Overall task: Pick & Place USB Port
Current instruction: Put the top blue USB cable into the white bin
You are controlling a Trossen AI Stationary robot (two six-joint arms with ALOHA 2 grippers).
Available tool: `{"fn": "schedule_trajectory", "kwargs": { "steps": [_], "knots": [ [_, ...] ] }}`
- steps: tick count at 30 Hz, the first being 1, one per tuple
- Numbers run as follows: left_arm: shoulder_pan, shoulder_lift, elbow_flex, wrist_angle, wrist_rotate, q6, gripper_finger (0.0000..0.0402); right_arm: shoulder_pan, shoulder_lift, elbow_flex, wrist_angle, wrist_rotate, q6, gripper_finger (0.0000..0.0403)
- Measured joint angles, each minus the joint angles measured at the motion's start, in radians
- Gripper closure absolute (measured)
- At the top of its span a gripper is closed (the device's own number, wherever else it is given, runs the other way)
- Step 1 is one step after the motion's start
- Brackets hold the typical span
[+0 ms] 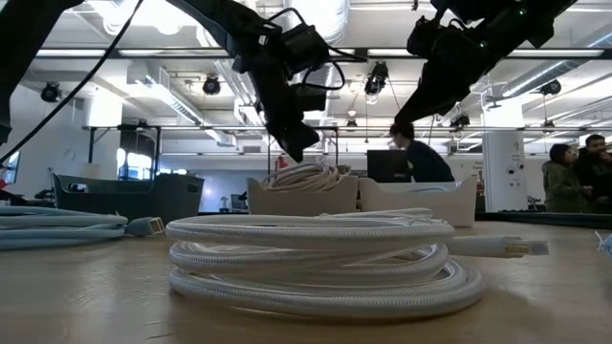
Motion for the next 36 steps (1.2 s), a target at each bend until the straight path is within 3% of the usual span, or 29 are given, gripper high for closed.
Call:
{"fn": "schedule_trajectory", "kwargs": {
  "steps": [8, 17, 23, 30, 36],
  "knots": [
    [-0.091, -0.002, 0.155, -0.242, 0.028, -0.049, 0.0237, 0.0, 0.0, 0.0, 0.0, 0.0, 0.004, 0.0343],
    [-0.241, -0.003, 0.318, -0.736, 0.254, -0.109, 0.0238, 0.0, 0.0, -0.01, -0.018, 0.001, 0.043, 0.0333],
    [-0.345, -0.007, 0.333, -0.974, 0.35, -0.24, 0.0238, 0.0, 0.0, -0.045, -0.01, 0.003, 0.082, 0.0327],
    [-0.461, -0.102, 0.268, -1.0, 0.368, -0.317, 0.0238, 0.001, 0.0, -0.056, -0.011, 0.002, 0.138, 0.0325],
    [-0.54, -0.273, 0.089, -0.839, 0.357, -0.455, 0.0238, 0.001, 0.0, -0.057, -0.014, 0.002, 0.144, 0.0334]
  ]
}}
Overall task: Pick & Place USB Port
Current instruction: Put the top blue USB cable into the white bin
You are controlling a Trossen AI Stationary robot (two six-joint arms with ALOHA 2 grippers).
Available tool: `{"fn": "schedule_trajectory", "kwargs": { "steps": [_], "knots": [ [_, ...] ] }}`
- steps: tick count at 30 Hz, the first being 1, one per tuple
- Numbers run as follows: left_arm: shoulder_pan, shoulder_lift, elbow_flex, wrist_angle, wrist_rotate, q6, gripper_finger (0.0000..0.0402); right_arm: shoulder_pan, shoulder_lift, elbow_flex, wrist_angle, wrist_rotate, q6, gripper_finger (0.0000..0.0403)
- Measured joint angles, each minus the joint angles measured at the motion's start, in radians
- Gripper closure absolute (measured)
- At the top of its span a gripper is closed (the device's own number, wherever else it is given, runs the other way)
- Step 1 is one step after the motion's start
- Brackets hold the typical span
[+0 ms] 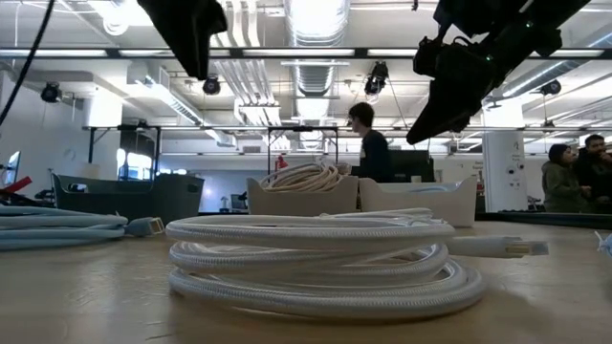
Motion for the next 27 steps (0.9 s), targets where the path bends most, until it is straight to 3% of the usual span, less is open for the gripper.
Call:
{"fn": "schedule_trajectory", "kwargs": {
  "steps": [3, 8, 15, 21, 27],
  "knots": [
    [-0.019, -0.084, -0.145, 0.123, 0.002, -0.071, 0.0238, 0.005, 0.0, -0.002, 0.002, -0.002, 0.0, 0.0335],
    [-0.036, -0.2, -0.396, 0.228, 0.088, -0.188, 0.0238, 0.033, 0.0, -0.007, 0.0, -0.003, 0.012, 0.0326],
    [-0.038, -0.25, -0.682, 0.309, 0.112, -0.275, 0.0238, 0.045, 0.0, -0.007, 0.043, -0.003, 0.045, 0.0312],
    [-0.038, -0.244, -0.806, 0.415, 0.106, -0.206, 0.0239, 0.045, 0.0, -0.007, 0.101, -0.002, 0.044, 0.0311],
    [-0.038, -0.245, -0.811, 0.453, 0.058, -0.066, 0.0239, 0.045, 0.001, -0.007, 0.107, -0.002, 0.04, 0.032]
  ]
}}
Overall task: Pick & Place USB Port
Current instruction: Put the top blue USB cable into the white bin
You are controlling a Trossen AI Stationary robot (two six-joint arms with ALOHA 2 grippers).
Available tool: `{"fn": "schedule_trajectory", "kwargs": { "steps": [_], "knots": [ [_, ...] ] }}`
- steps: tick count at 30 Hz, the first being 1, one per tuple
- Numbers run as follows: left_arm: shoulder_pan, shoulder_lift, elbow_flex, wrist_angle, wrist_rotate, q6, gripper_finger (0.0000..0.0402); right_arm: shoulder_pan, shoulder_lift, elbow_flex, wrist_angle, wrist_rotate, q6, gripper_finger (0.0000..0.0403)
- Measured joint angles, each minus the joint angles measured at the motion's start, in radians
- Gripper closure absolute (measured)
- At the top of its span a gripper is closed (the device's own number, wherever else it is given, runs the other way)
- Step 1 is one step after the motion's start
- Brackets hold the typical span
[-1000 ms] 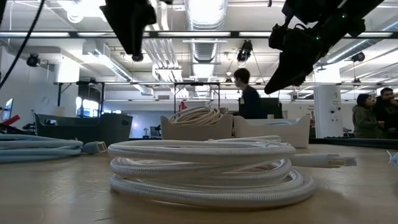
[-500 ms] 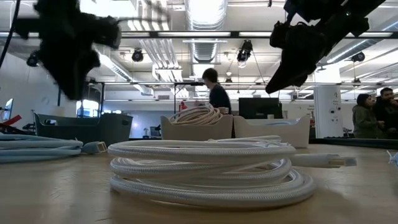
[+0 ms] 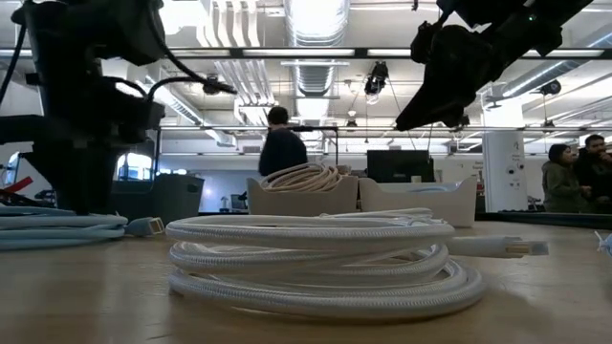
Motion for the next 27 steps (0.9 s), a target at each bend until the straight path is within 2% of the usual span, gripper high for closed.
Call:
{"fn": "schedule_trajectory", "kwargs": {
  "steps": [7, 16, 27],
  "knots": [
    [0.0, 0.002, -0.008, 0.121, -0.031, 0.245, 0.0239, 0.0, 0.0, 0.0, 0.0, 0.0, 0.0, 0.0316],
    [0.0, 0.007, -0.008, 0.141, -0.026, 0.272, 0.0239, 0.0, 0.0, 0.0, -0.002, 0.0, 0.0, 0.0316],
    [-0.003, 0.095, -0.001, 0.177, -0.011, 0.315, 0.0239, 0.0, 0.0, 0.0, -0.002, 0.0, 0.0, 0.033]
  ]
}}
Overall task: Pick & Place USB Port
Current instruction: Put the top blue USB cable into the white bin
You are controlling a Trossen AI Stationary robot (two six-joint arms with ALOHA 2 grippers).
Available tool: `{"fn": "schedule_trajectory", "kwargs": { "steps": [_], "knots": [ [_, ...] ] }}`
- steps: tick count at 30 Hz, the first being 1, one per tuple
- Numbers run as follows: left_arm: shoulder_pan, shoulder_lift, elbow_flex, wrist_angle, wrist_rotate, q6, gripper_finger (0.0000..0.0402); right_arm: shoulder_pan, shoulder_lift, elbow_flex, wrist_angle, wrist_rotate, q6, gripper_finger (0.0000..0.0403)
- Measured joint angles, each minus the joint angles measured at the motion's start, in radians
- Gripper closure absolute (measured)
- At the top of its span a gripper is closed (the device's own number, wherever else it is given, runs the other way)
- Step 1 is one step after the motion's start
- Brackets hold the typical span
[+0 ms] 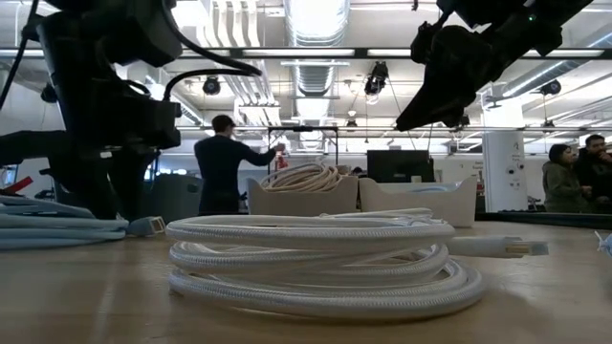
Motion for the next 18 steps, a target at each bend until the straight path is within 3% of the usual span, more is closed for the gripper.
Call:
{"fn": "schedule_trajectory", "kwargs": {
  "steps": [8, 13, 18],
  "knots": [
    [-0.003, -0.021, 0.108, -0.077, 0.006, 0.05, 0.0239, 0.0, 0.0, 0.0, 0.0, 0.0, 0.0, 0.0321],
    [-0.008, -0.018, 0.106, -0.126, 0.085, 0.187, 0.0239, 0.0, 0.0, 0.0, -0.001, 0.0, 0.0, 0.0316],
    [-0.009, -0.018, 0.076, -0.122, 0.021, 0.262, 0.0239, 0.0, 0.0, 0.0, -0.002, 0.0, 0.003, 0.0323]
  ]
}}
